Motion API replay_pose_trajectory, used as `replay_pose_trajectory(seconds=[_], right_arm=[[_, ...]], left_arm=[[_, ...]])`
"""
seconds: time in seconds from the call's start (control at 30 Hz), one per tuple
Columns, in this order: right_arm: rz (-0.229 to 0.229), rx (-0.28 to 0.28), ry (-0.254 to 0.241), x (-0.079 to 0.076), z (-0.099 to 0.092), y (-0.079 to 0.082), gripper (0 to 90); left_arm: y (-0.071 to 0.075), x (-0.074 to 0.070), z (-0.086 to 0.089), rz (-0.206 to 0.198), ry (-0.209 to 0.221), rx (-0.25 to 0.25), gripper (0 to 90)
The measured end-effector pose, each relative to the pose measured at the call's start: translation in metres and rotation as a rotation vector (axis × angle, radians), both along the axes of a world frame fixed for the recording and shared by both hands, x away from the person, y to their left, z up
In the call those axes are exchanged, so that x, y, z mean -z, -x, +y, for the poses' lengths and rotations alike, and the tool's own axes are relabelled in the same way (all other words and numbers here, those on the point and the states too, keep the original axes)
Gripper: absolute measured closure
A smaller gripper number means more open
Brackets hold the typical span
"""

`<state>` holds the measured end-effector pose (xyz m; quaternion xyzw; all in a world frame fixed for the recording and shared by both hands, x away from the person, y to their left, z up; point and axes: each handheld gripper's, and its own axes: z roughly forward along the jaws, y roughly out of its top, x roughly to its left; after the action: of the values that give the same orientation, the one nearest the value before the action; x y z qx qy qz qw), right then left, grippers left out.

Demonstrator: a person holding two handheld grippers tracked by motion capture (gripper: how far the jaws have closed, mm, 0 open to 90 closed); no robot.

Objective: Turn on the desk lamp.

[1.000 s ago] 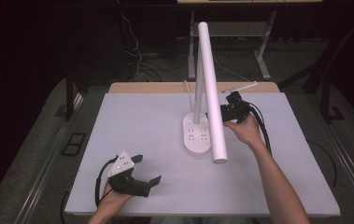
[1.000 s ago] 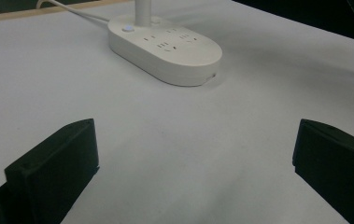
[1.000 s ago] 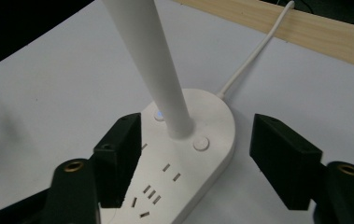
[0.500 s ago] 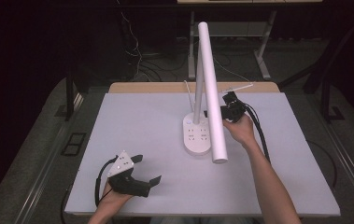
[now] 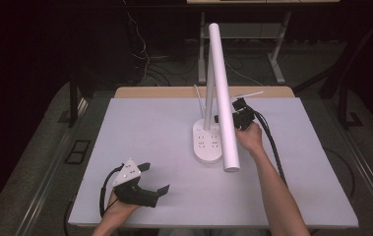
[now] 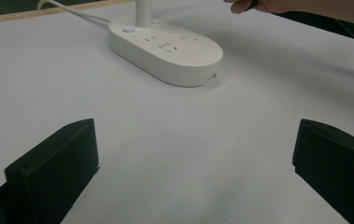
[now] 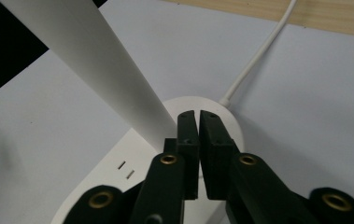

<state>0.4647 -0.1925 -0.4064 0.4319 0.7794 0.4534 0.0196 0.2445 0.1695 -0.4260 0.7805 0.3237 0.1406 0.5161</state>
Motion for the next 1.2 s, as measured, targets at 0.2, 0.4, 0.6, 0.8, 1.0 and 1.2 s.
replay_pose_trajectory(seconds=[0.2,0.4,0.6,0.8,1.0,1.2], right_arm=[[0.021,-0.002,0.008,0.007,0.002,-0.003,89.1],[0.031,-0.005,0.010,0.013,0.003,-0.005,89.1],[0.042,-0.011,0.022,0.018,0.006,-0.006,89.1],[0.052,-0.011,0.021,0.024,0.008,-0.006,89.2],[0.052,-0.008,0.000,0.027,0.007,-0.003,89.4],[0.051,0.001,-0.004,0.028,0.007,-0.002,89.5]], left_arm=[[0.000,0.000,0.000,0.000,-0.001,0.002,0.0],[0.000,0.000,0.000,0.001,-0.001,0.001,0.0],[0.000,0.000,0.000,0.001,-0.002,0.002,0.0],[-0.001,0.000,0.001,0.000,-0.002,0.003,0.0],[0.000,0.000,0.000,0.001,-0.005,0.001,0.0],[0.001,0.000,-0.002,-0.001,-0.009,0.006,0.0]])
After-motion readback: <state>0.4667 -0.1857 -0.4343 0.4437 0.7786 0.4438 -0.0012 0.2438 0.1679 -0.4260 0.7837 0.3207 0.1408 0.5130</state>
